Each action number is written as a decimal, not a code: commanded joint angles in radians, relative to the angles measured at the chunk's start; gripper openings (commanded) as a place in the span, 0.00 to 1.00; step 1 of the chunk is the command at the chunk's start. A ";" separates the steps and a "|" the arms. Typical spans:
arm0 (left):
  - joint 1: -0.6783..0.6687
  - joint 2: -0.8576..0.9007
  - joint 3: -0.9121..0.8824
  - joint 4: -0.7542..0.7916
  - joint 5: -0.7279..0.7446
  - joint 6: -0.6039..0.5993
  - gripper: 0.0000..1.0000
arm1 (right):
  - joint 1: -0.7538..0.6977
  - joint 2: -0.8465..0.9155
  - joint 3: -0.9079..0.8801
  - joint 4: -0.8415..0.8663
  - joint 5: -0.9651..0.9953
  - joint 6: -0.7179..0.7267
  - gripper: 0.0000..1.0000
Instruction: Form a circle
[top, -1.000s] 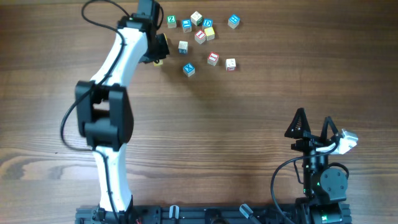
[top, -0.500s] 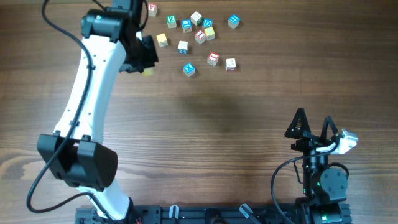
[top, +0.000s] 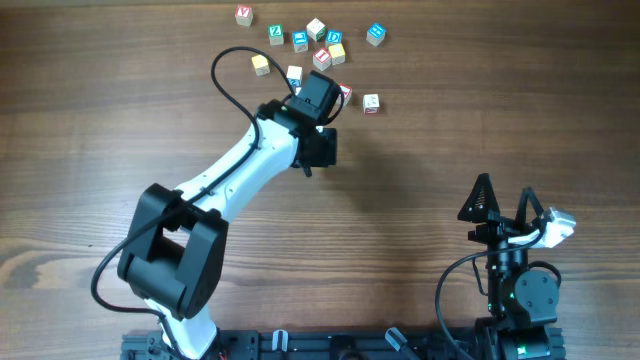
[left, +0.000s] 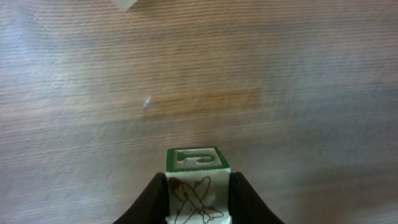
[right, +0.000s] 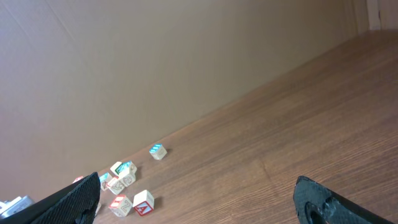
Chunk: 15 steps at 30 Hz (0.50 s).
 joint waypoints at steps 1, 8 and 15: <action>-0.005 0.027 -0.047 0.072 -0.042 -0.046 0.22 | -0.004 -0.004 0.000 0.004 0.006 0.004 1.00; -0.003 0.089 -0.064 0.117 -0.193 -0.041 0.22 | -0.004 -0.004 0.000 0.004 0.006 0.004 1.00; 0.006 0.124 -0.064 0.136 -0.190 -0.041 0.33 | -0.004 -0.004 0.000 0.004 0.006 0.004 1.00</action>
